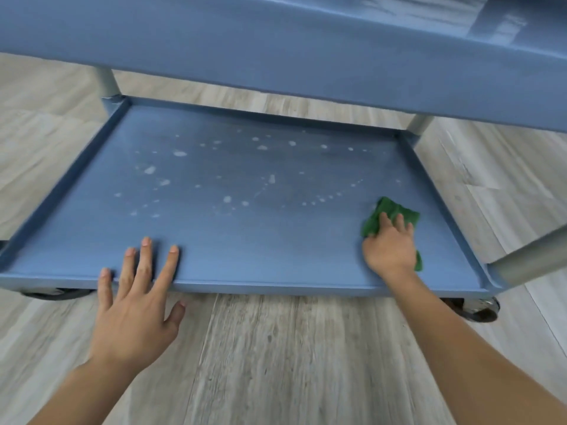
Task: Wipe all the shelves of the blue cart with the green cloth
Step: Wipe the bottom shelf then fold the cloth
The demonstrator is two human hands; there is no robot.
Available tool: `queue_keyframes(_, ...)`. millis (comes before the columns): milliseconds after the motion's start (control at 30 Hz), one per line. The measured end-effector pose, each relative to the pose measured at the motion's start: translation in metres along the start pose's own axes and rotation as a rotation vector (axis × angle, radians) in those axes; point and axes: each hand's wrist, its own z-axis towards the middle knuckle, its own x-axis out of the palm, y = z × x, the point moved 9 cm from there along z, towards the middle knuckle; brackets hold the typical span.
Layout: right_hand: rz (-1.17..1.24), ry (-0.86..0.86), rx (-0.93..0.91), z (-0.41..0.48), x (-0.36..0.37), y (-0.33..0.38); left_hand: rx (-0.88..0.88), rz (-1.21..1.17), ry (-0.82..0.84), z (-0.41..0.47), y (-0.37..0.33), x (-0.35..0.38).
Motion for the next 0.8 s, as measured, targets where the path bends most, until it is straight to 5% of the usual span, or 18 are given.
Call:
queue_keyframes(300, 0.144, 0.105, -0.483, -0.126, 0.084, 0.3, -0.186, -0.058, -0.002, -0.02, 0.062, -0.004)
queue_keyframes(500, 0.187, 0.23, -0.888, -0.23, 0.117, 0.45, -0.2, -0.016, 0.153, -0.041, 0.085, -0.005)
queue_keyframes(633, 0.154, 0.237, -0.935, -0.257, 0.128, 0.473, -0.062, -0.016, 0.059, -0.042, 0.077, -0.019)
queue_keyframes(800, 0.112, 0.259, -1.0, -0.227, 0.129, 0.458, -0.197, -0.02, 0.075, -0.039, 0.083, -0.008)
